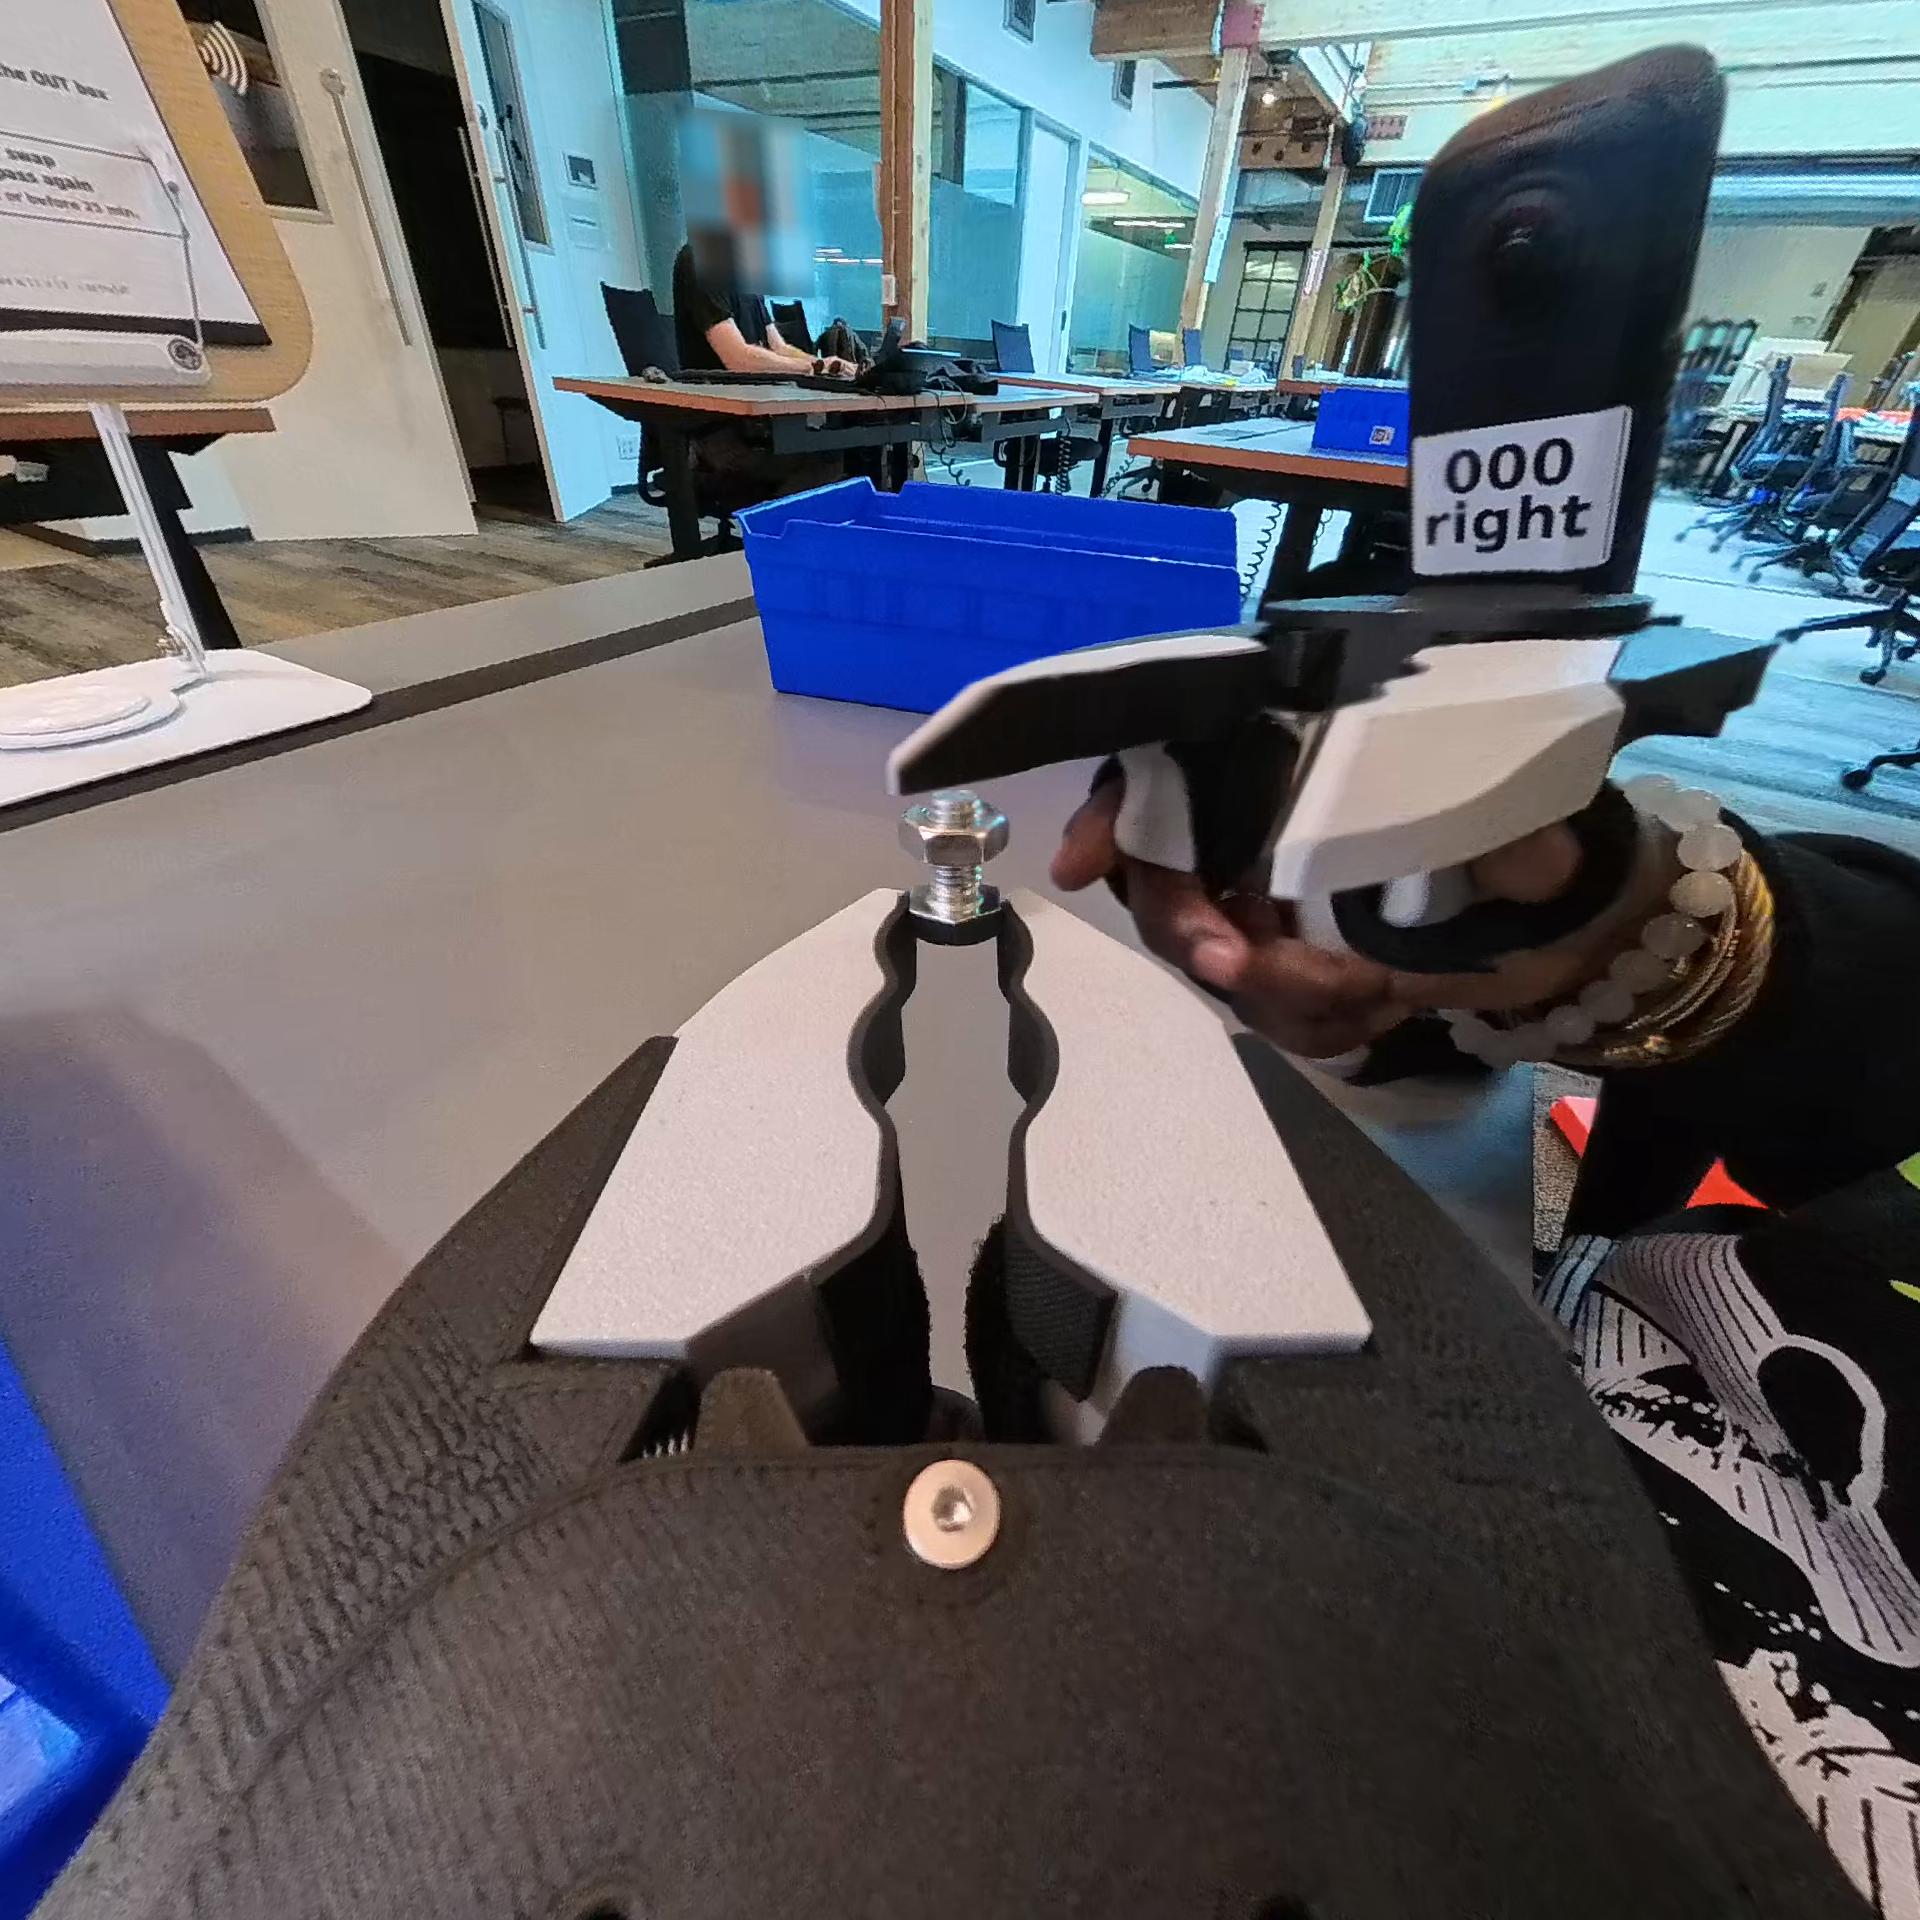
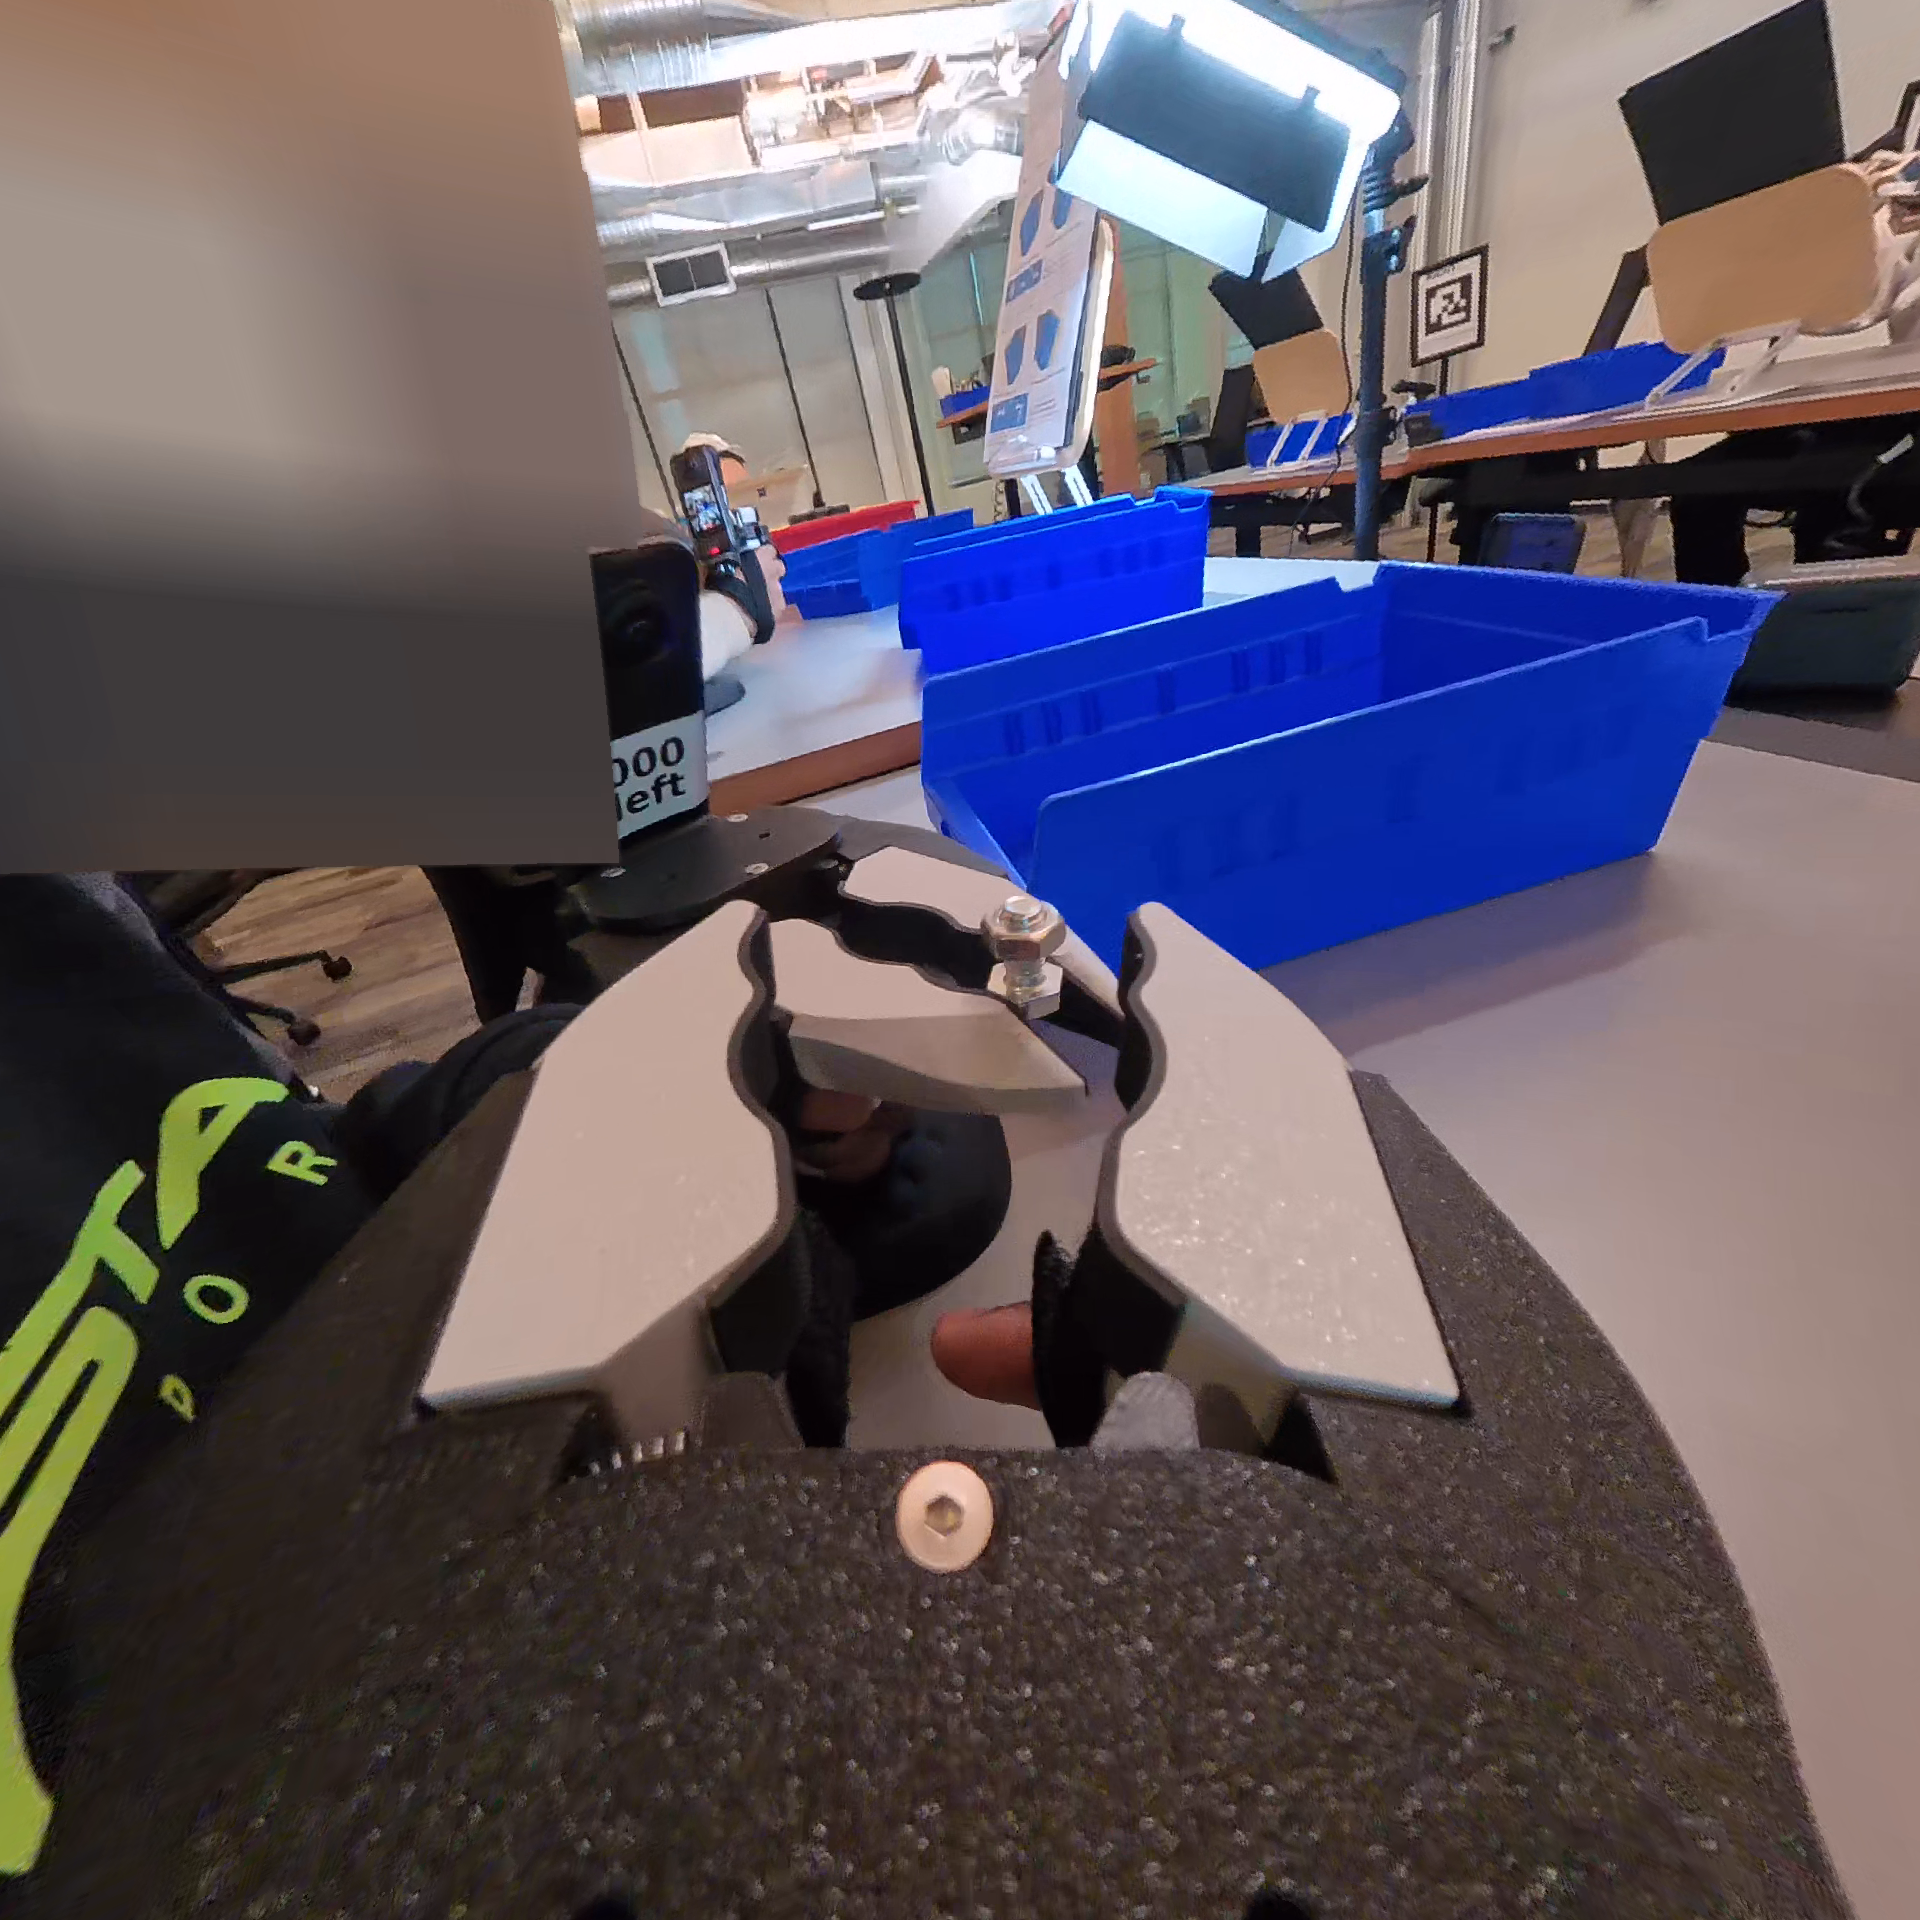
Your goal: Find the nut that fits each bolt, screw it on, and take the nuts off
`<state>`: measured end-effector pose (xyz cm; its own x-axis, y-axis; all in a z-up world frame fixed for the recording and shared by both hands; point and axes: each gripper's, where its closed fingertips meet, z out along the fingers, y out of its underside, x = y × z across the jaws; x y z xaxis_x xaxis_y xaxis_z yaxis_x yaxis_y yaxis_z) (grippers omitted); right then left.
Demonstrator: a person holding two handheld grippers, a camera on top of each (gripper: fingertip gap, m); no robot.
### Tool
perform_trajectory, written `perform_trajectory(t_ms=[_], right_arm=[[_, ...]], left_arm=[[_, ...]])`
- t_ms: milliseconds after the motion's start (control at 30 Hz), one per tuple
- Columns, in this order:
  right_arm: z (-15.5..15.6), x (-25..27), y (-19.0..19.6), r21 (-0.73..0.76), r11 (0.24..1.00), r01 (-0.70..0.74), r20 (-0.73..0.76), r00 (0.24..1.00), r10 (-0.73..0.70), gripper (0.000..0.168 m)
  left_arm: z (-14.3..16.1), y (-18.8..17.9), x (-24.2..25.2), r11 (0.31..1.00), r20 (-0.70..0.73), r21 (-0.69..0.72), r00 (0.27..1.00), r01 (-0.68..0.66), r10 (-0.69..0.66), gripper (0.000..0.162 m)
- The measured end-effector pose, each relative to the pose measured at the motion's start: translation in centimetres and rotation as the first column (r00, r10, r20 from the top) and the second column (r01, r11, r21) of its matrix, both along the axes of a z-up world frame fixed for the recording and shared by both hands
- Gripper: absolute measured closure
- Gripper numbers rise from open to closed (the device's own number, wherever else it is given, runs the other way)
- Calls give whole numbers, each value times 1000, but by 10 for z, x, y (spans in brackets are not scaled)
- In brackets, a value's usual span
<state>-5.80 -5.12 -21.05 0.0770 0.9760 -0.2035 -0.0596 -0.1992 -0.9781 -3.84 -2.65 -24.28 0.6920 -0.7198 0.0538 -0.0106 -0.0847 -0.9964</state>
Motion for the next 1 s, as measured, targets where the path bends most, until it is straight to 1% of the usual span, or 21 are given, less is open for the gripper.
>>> perform_trajectory(t_ms=[67,267,367,467,633,700,767,800,867,1000], right_arm=[[-2,-7,1,14,1000,-8,20,1000,7,101],[-3,-24,-3,46,998,-44,57,998,42,101],[-5,-26,-6,59,997,-57,73,996,53,103],[-6,-20,-6,59,998,-39,68,997,35,103],[-6,-4,-8,38,999,-9,45,999,8,110],[-6,2,-8,39,999,-5,46,999,3,117],[-5,6,-12,45,999,-25,45,999,23,129],[-4,8,-12,48,998,-28,39,999,26,131],[-2,10,-7,54,999,-1,27,1000,0,130],[0,4,2,41,999,22,10,1000,-23,117]], left_arm=[[0,0,0,1000,-2,-1,1000,2,-2,147],[-1,0,1,1000,-7,1,1000,3,-3,147],[-1,0,1,1000,-7,0,1000,1,-1,147],[0,0,1,1000,-5,1,1000,2,-2,147],[0,0,0,1000,0,0,1000,-1,1,147],[0,0,0,1000,-1,0,1000,-3,3,147],[0,0,0,1000,0,-1,1000,-4,4,147],[0,0,0,1000,-1,-1,1000,-4,4,147],[-1,0,0,1000,-4,0,1000,-4,4,147],[-1,0,0,1000,-4,0,1000,-3,3,147]])
